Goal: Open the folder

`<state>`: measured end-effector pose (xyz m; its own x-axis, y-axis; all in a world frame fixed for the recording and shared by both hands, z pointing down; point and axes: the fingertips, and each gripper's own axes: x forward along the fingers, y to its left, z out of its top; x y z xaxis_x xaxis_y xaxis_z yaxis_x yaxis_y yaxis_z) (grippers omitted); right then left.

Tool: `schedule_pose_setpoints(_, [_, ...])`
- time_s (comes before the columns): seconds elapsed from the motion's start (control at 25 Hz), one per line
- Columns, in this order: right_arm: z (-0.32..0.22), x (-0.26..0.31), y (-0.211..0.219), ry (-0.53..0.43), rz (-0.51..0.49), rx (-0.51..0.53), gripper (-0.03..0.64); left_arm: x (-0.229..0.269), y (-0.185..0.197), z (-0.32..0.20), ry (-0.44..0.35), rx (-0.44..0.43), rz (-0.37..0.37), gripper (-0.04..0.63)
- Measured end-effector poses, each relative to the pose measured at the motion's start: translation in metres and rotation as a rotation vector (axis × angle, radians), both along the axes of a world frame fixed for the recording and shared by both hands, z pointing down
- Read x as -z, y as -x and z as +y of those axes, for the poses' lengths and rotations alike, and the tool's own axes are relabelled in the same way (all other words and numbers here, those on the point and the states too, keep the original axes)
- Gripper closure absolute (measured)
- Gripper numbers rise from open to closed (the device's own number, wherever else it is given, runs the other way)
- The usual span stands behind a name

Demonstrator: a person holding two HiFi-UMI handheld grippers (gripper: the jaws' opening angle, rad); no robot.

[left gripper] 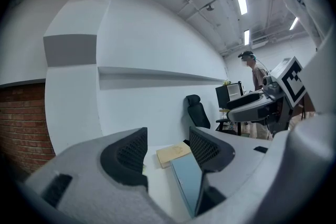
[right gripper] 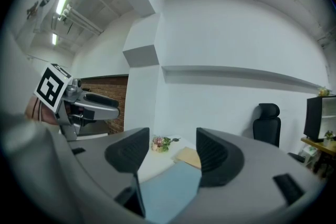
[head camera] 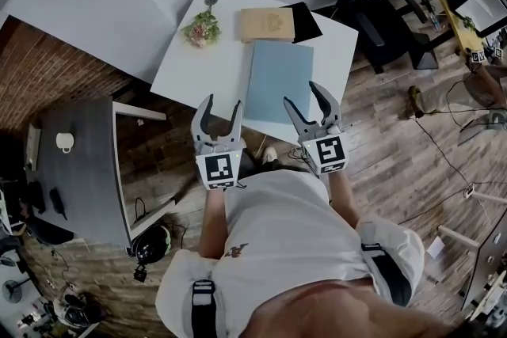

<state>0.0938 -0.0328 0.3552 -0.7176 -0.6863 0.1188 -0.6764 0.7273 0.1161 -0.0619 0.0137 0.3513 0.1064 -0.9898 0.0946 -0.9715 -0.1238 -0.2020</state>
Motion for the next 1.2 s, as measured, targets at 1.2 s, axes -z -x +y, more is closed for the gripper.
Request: schedule_pose_setpoints(1.2, [-0.096, -0.029, 0.054, 0.079, 0.11, -0.231, 0.324, -0.046, 0.055, -0.142, 0.097, -0.288, 0.067, 0.308])
